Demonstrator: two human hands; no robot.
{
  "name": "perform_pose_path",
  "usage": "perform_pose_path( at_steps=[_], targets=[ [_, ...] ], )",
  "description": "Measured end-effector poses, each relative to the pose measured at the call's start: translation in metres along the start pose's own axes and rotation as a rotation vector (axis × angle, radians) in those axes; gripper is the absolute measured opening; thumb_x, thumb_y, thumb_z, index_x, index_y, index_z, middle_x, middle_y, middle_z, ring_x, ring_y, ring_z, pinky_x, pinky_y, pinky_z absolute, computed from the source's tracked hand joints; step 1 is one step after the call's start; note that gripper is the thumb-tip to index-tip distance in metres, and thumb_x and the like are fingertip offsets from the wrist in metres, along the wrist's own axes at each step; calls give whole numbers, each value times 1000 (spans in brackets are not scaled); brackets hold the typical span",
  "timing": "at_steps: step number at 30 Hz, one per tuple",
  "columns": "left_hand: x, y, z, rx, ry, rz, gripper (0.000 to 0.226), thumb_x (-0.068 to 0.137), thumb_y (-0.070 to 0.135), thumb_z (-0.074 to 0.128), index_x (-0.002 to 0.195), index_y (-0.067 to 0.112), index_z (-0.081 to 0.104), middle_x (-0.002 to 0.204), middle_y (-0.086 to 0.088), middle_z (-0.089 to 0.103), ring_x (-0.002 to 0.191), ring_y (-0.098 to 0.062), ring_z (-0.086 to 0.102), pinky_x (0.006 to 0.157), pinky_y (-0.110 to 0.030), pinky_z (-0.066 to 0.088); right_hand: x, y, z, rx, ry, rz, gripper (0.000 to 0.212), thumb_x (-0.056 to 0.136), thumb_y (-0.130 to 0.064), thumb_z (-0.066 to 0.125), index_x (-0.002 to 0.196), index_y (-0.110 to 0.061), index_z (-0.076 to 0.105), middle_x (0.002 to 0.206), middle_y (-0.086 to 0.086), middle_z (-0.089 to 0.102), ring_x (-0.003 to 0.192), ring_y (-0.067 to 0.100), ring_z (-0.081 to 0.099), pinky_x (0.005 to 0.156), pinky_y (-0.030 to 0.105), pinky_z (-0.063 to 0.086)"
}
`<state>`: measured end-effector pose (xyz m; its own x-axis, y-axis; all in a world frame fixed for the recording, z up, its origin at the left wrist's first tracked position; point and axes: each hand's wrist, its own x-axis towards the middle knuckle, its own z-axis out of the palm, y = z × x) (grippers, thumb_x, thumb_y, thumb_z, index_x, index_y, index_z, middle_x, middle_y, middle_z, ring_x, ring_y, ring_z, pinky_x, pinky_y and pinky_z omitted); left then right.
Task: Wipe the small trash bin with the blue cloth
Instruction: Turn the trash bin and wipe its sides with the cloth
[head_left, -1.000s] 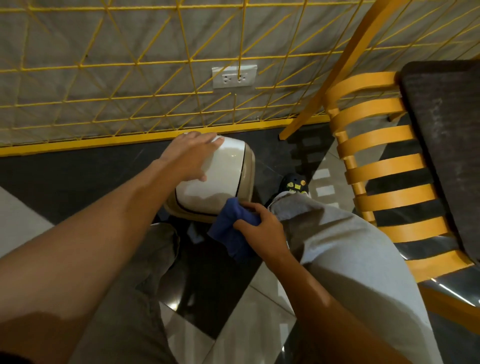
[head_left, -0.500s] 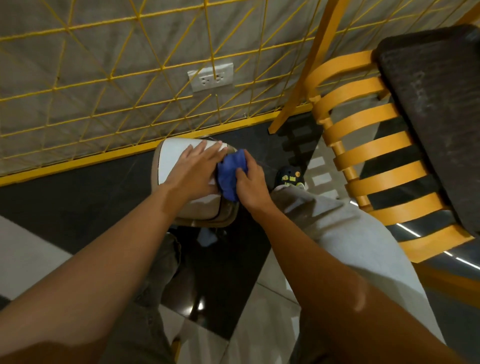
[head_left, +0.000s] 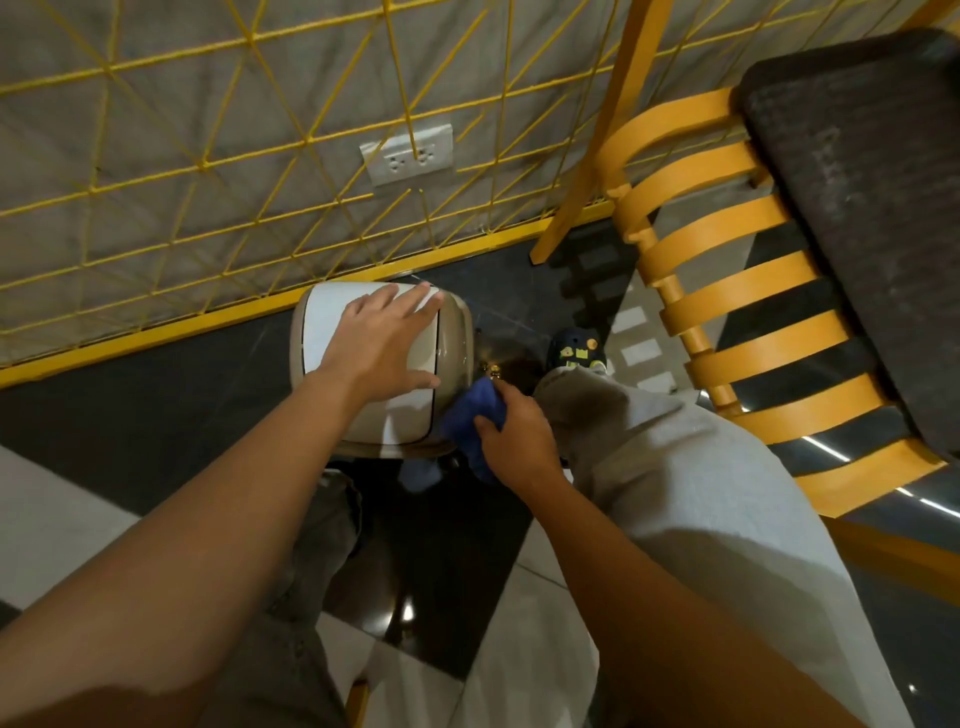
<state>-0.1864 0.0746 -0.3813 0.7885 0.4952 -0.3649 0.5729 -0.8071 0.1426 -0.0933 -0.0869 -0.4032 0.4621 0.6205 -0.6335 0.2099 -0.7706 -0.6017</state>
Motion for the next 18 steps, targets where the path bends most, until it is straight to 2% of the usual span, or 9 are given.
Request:
perform_pose_path(
  at_steps=[3, 6, 14, 18],
  targets=[
    [3, -1, -2, 0, -5, 0, 99, 69, 60, 66, 146, 25, 14, 156, 0, 18, 141, -28, 19, 109, -47, 23, 5, 4, -4, 114, 28, 99, 51, 89, -18, 56, 136, -22, 36, 137, 7, 45, 125, 25, 45, 100, 40, 38],
    [5, 1, -2, 14, 23, -3, 98, 67, 57, 70, 145, 24, 20, 153, -1, 25, 138, -28, 24, 107, -47, 27, 13, 2, 3, 166, 15, 78, 49, 87, -17, 60, 131, -24, 39, 133, 7, 47, 121, 25, 48, 96, 38, 41],
    [5, 0, 1, -29, 87, -15, 97, 63, 52, 75, 142, 19, 30, 149, -2, 34, 134, -29, 31, 103, -48, 31, 50, -1, 11, 60, 86, 54, 39, 84, -18, 59, 121, -23, 46, 124, 9, 54, 111, 27, 55, 83, 37, 47],
    [6, -2, -1, -31, 79, -14, 96, 64, 52, 74, 142, 18, 30, 149, -2, 34, 133, -30, 32, 102, -48, 33, 64, -9, 6, -2, 136, -15, 40, 83, -16, 60, 121, -21, 47, 123, 10, 55, 112, 29, 54, 88, 42, 49]
  ],
)
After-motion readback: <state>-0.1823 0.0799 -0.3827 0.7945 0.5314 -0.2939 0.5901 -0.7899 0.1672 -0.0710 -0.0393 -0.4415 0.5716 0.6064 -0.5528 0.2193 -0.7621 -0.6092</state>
